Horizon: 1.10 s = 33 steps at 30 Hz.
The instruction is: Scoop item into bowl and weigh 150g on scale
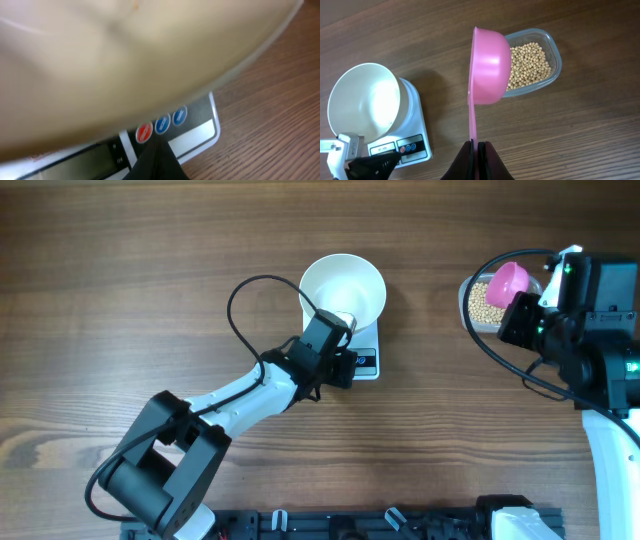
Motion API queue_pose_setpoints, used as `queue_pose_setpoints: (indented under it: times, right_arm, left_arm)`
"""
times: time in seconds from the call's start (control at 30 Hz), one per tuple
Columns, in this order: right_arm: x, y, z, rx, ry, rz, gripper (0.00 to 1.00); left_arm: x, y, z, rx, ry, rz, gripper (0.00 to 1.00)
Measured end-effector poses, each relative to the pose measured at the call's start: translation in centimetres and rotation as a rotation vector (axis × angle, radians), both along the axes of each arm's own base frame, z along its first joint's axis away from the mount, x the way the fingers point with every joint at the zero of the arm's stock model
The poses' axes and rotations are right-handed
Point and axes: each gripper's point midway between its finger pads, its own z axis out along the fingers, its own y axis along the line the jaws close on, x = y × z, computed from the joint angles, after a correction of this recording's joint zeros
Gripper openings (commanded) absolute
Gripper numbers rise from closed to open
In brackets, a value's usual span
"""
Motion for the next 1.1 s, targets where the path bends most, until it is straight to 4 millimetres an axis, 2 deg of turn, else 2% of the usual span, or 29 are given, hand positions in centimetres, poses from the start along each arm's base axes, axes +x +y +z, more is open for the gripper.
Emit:
queue_pose_setpoints:
  times: [0.13,0.47,0.67,1.1]
  right_arm:
    - [0.3,0.0,0.2,0.000,-0.013,0.000,0.04]
    - [0.4,0.0,0.3,0.000,-0.022,0.000,0.04]
    - [0.4,0.0,0.3,0.000,-0.022,0.000,0.04]
    - [0.4,0.0,0.3,0.000,-0.022,0.000,0.04]
  left_arm:
    - [0.8,0.0,0.4,-0.001,-0.038,0.013,0.04]
    - [1.2,0.0,0.5,0.004,-0.058,0.025,0.04]
    - [1.0,0.2,-1.4,0.029,-0.025,0.023,0.04]
    - [1.1,0.1,-1.4,0.026,-0.030,0.023,0.04]
